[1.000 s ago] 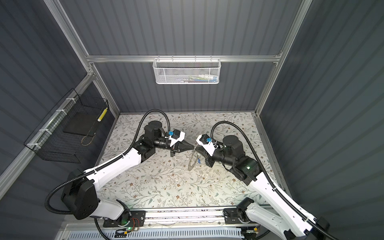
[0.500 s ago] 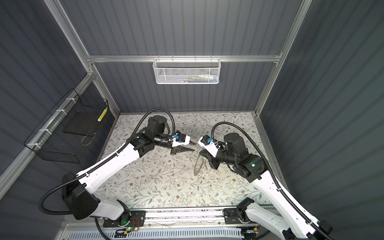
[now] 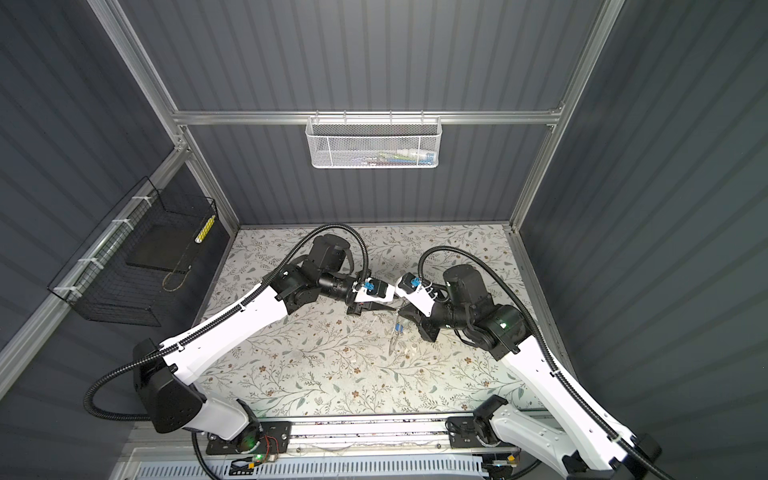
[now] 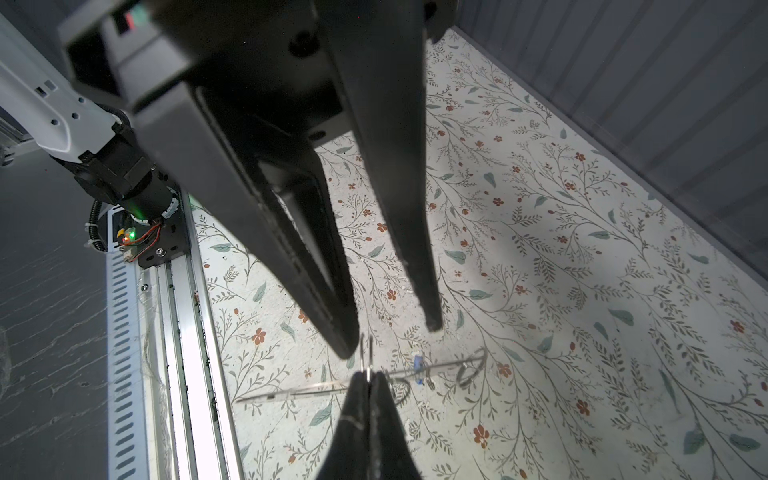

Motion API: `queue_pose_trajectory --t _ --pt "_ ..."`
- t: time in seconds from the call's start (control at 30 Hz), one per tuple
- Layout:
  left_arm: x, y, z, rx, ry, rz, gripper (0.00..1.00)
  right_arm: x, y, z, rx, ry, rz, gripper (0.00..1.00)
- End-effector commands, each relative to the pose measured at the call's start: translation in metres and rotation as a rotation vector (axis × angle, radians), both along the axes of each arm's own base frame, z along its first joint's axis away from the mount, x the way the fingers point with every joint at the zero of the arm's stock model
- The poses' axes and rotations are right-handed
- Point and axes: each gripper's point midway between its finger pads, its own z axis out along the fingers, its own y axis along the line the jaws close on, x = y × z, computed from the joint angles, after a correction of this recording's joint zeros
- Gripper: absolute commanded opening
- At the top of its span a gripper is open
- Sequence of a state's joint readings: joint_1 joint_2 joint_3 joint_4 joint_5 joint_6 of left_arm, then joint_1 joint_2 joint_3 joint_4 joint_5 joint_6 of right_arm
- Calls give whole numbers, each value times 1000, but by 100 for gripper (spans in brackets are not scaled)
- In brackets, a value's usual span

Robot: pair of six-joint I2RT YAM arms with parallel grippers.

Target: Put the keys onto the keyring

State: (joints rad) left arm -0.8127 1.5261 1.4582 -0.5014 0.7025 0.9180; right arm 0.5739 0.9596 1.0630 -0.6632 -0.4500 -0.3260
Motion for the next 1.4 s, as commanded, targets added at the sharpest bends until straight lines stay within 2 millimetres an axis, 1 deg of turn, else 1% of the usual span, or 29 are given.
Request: queue_pose_trajectory --t 0.0,0.2,0.4,0.47,0.57,0.6,0.63,0.73,0.83,0.9,0.97,1.07,1.27,1.37 --pt "-1 -2 -4 33 -7 -11 29 -1 2 18 28 -35 23 0" --pt "-2 -3 -9 54 -5 -8 26 -1 3 21 35 -43 26 0" --pt "-1 -5 -9 57 -10 -10 15 -3 5 20 40 -35 42 0" --pt "-2 -6 -9 56 -8 -15 14 -2 5 19 38 -29 42 0" --pt "-4 -7 -8 52 -1 -26 6 -2 6 19 36 -35 46 0" --pt "-6 -7 -8 47 7 -32 2 -1 6 19 35 -39 46 1" --pt "-7 -8 -7 43 15 -35 0 0 5 19 32 -43 39 5" --pt "-7 -11 -4 22 57 -24 0 6 -1 18 8 -76 -4 21" --pt "-4 -12 -2 -5 91 5 0 12 -13 18 -16 -142 -65 32" --pt "0 -10 6 -50 136 19 0 16 -24 22 -16 -207 -126 37" --pt "2 -8 10 -98 186 27 0 16 -30 25 9 -247 -161 40" --pt "4 -7 20 -177 233 40 0 13 -34 23 48 -273 -189 43" --pt "3 -5 32 -245 258 60 0 10 -35 13 75 -270 -195 47" --pt "2 -3 38 -268 264 68 0 12 -30 12 99 -267 -188 49"
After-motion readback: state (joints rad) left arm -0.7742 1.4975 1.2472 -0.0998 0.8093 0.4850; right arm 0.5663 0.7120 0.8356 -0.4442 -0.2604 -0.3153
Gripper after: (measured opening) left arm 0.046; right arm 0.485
